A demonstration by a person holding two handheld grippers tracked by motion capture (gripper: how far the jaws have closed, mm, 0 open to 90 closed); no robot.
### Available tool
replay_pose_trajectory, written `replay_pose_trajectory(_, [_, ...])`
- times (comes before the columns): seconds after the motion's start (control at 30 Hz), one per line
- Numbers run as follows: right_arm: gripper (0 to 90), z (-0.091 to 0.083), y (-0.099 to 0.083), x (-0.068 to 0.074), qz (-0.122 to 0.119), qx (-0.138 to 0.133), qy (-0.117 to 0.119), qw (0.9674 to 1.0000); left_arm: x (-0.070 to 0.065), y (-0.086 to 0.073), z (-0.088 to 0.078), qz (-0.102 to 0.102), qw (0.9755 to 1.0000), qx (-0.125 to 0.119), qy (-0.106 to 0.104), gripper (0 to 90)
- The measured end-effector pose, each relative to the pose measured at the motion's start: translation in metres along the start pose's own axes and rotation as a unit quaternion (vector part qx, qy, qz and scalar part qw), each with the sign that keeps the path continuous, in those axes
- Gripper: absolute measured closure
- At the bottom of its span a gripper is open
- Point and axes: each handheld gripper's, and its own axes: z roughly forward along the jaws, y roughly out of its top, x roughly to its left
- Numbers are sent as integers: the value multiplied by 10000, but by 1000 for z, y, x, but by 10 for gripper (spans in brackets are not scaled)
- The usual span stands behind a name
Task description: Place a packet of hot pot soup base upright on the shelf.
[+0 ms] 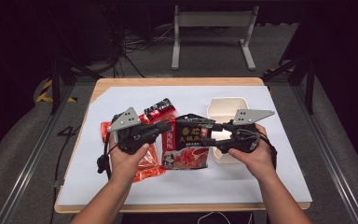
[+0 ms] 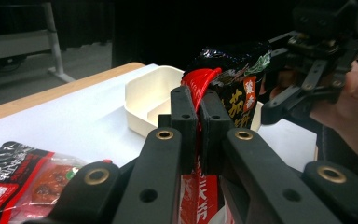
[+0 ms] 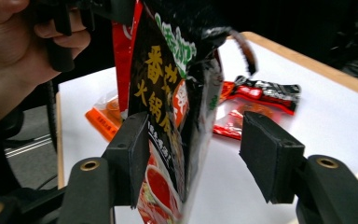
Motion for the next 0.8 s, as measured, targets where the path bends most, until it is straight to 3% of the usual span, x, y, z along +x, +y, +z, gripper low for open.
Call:
replay_pose_trajectory(0.43, [520,17,3,2,-107,-68,536,9985,-13,3,2,208,9996,-39,-197,871])
replay_pose_trajectory(0.53, [628,18,4,5,-243,-17,535,9983,-13,2,3,222,9996,-3,-192,871])
replay_pose_trajectory(0.63, [664,16,4,5,-222,19,526,9984,-13,2,4,203,9996,9,-207,870])
replay_pose_trajectory(0.8, [690,16,6,4,-173,103,489,9986,-15,2,4,353,9993,61,-113,866])
